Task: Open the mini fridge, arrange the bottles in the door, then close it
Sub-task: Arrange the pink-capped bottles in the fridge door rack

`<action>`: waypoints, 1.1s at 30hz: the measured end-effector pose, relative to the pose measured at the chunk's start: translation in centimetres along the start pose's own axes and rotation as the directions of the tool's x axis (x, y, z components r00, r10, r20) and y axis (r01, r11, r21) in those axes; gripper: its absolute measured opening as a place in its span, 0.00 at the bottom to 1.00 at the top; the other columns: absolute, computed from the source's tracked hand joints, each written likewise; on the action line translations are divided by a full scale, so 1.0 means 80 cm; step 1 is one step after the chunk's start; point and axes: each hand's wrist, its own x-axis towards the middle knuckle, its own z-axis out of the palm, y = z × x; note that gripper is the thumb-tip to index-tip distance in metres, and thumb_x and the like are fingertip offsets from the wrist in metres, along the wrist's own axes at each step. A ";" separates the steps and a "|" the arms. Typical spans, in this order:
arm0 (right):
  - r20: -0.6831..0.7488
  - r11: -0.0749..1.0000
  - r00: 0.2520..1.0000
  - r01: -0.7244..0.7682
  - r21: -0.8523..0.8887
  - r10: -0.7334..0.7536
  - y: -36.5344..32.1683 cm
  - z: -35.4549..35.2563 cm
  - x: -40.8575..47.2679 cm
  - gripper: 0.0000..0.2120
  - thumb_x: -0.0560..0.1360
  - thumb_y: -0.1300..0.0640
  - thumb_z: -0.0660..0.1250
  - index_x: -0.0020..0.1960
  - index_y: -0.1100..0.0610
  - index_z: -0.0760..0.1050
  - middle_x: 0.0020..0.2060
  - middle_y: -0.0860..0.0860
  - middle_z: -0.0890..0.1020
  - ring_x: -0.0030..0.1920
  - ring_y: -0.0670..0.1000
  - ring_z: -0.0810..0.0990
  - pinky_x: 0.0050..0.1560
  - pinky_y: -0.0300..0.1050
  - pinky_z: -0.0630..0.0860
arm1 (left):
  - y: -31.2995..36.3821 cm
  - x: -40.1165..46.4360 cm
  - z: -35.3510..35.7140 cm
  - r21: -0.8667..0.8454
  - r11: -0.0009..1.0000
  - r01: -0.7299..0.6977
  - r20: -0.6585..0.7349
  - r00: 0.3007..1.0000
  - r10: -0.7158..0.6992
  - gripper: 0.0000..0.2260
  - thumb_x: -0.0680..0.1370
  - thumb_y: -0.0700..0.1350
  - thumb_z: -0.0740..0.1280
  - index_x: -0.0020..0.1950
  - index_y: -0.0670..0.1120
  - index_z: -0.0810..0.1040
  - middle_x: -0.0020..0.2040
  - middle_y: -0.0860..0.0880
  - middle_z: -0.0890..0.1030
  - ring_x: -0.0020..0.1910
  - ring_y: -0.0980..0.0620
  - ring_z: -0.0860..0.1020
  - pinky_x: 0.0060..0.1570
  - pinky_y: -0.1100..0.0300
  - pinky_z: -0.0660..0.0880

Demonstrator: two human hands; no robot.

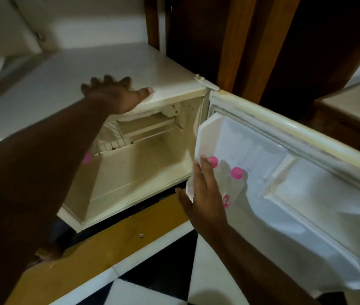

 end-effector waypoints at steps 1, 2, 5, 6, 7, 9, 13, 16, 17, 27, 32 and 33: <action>0.008 0.998 1.000 0.008 0.057 -0.008 -0.009 0.018 0.010 0.33 0.78 0.44 0.62 0.75 0.62 0.60 0.76 0.60 0.62 0.76 0.57 0.59 0.72 0.51 0.59 | 0.001 -0.006 -0.007 -0.032 0.999 0.014 0.035 0.999 -0.012 0.46 0.69 0.83 0.45 0.82 0.61 0.54 0.83 0.44 0.54 0.81 0.32 0.53 0.74 0.29 0.54; 0.026 0.994 1.000 0.003 0.107 -0.006 -0.019 0.036 0.020 0.32 0.78 0.47 0.65 0.74 0.63 0.61 0.74 0.61 0.64 0.75 0.58 0.61 0.72 0.49 0.60 | -0.002 -0.009 -0.011 -0.050 0.998 0.032 0.028 0.999 -0.030 0.46 0.69 0.83 0.45 0.82 0.61 0.54 0.83 0.44 0.54 0.80 0.32 0.53 0.74 0.28 0.54; 0.111 0.970 0.994 -0.031 0.240 0.005 -0.057 0.096 0.064 0.29 0.77 0.49 0.68 0.71 0.64 0.66 0.67 0.62 0.72 0.68 0.59 0.70 0.67 0.45 0.66 | -0.017 -0.021 -0.015 -0.060 0.996 0.069 -0.021 0.997 -0.070 0.45 0.70 0.81 0.46 0.82 0.59 0.56 0.83 0.42 0.56 0.79 0.31 0.56 0.73 0.29 0.55; 0.144 0.959 0.989 -0.055 0.278 0.015 -0.069 0.116 0.080 0.29 0.76 0.48 0.68 0.71 0.62 0.66 0.65 0.61 0.74 0.65 0.58 0.72 0.64 0.44 0.68 | -0.017 -0.025 -0.017 -0.044 0.997 0.063 -0.051 0.997 -0.065 0.46 0.70 0.81 0.45 0.82 0.57 0.56 0.83 0.41 0.57 0.79 0.30 0.56 0.73 0.30 0.55; 0.186 0.945 0.982 -0.088 0.314 0.029 -0.083 0.134 0.095 0.29 0.76 0.47 0.68 0.70 0.61 0.67 0.64 0.59 0.75 0.64 0.57 0.73 0.63 0.45 0.69 | -0.015 -0.026 -0.017 -0.021 0.998 0.052 -0.084 0.995 -0.053 0.46 0.70 0.81 0.45 0.82 0.56 0.57 0.82 0.40 0.57 0.78 0.30 0.57 0.73 0.32 0.55; 0.277 0.905 0.959 -0.164 0.391 0.054 -0.113 0.170 0.124 0.30 0.74 0.44 0.69 0.69 0.58 0.68 0.62 0.56 0.77 0.61 0.55 0.75 0.59 0.48 0.73 | -0.012 -0.029 -0.015 -0.017 0.999 0.050 -0.092 0.994 -0.052 0.47 0.69 0.81 0.44 0.82 0.57 0.56 0.82 0.41 0.58 0.78 0.31 0.58 0.71 0.33 0.56; 0.371 0.888 0.929 -0.158 0.431 -0.014 -0.168 0.228 0.157 0.27 0.70 0.42 0.72 0.63 0.53 0.71 0.52 0.54 0.81 0.51 0.55 0.80 0.45 0.43 0.73 | -0.010 -0.021 -0.013 -0.041 0.998 0.057 -0.089 0.994 -0.060 0.47 0.68 0.81 0.44 0.82 0.58 0.57 0.81 0.42 0.60 0.78 0.33 0.59 0.70 0.34 0.57; 0.275 0.921 0.960 -0.066 0.384 -0.046 -0.194 0.259 0.162 0.17 0.73 0.51 0.70 0.58 0.56 0.71 0.47 0.59 0.80 0.45 0.60 0.81 0.38 0.45 0.70 | -0.012 -0.015 -0.010 -0.052 0.998 0.043 -0.119 0.992 -0.049 0.46 0.67 0.81 0.43 0.79 0.58 0.60 0.78 0.42 0.64 0.76 0.34 0.62 0.68 0.35 0.58; 0.245 0.929 0.968 -0.038 0.367 -0.057 -0.200 0.264 0.162 0.12 0.75 0.55 0.68 0.56 0.58 0.72 0.45 0.59 0.80 0.44 0.60 0.81 0.37 0.45 0.70 | -0.013 -0.014 -0.011 -0.057 0.997 0.043 -0.129 0.990 -0.050 0.46 0.67 0.81 0.43 0.78 0.58 0.61 0.77 0.42 0.65 0.75 0.34 0.62 0.67 0.36 0.59; -0.017 0.875 0.998 0.066 0.479 -0.066 -0.122 0.106 0.128 0.06 0.71 0.60 0.69 0.47 0.59 0.77 0.39 0.47 0.73 0.39 0.42 0.68 0.40 0.26 0.65 | -0.006 -0.024 -0.011 -0.045 0.999 0.028 -0.154 0.987 -0.034 0.49 0.65 0.82 0.40 0.80 0.58 0.58 0.78 0.41 0.64 0.74 0.33 0.63 0.68 0.35 0.59; 0.129 0.940 0.972 0.152 0.304 -0.199 -0.106 -0.043 0.115 0.11 0.71 0.61 0.68 0.53 0.59 0.79 0.44 0.52 0.79 0.43 0.47 0.73 0.45 0.36 0.69 | -0.006 -0.039 -0.015 -0.043 0.999 0.019 -0.153 0.988 -0.026 0.49 0.67 0.82 0.42 0.81 0.58 0.57 0.82 0.40 0.58 0.78 0.31 0.58 0.72 0.32 0.56; 0.187 0.958 0.962 0.149 0.246 -0.197 -0.100 -0.070 0.108 0.11 0.71 0.60 0.68 0.54 0.59 0.80 0.47 0.55 0.81 0.45 0.50 0.76 0.47 0.40 0.72 | -0.005 -0.042 -0.015 -0.044 0.999 0.009 -0.149 0.989 -0.016 0.49 0.67 0.82 0.42 0.81 0.57 0.57 0.82 0.39 0.57 0.78 0.31 0.57 0.72 0.32 0.56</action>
